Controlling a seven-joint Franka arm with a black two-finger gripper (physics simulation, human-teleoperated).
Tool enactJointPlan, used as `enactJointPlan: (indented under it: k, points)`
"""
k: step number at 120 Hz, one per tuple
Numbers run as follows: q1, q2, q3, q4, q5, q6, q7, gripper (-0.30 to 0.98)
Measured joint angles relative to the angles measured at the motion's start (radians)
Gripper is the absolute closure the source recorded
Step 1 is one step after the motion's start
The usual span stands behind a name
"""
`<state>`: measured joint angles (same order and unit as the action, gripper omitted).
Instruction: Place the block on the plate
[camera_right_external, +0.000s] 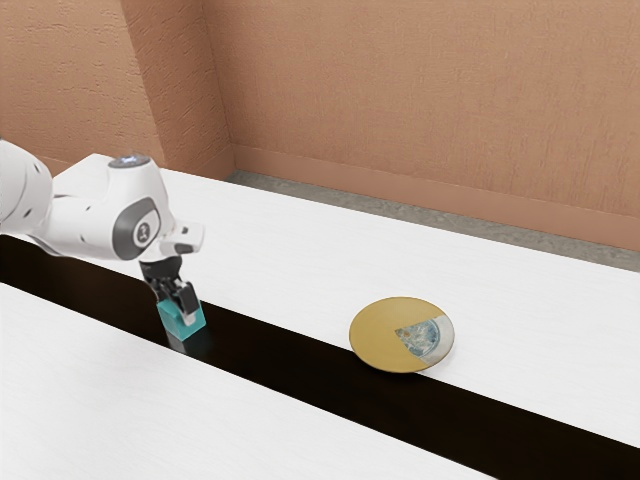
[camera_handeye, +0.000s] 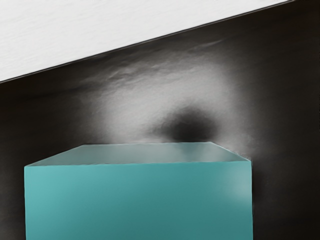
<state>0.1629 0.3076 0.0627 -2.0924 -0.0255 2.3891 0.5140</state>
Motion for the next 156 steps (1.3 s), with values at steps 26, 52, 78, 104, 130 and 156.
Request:
enactJointPlan:
  k: [26, 52, 78, 104, 130, 156]
  points:
    - [-0.007, 0.008, 0.0, 0.001, 0.006, 0.014, 0.002, 0.17]
    - [-0.008, 0.008, 0.003, -0.002, 0.007, 0.018, 0.003, 0.25]
    - [-0.015, -0.001, 0.003, 0.002, 0.01, 0.017, 0.001, 0.27]
    - [-0.211, -0.061, 0.005, 0.078, 0.022, 0.009, -0.001, 0.29]
    - [-0.462, 0.126, 0.004, 0.385, 0.026, -0.052, -0.017, 0.29]
    - [-0.562, 0.23, -0.006, 0.486, 0.016, -0.09, -0.04, 0.29]
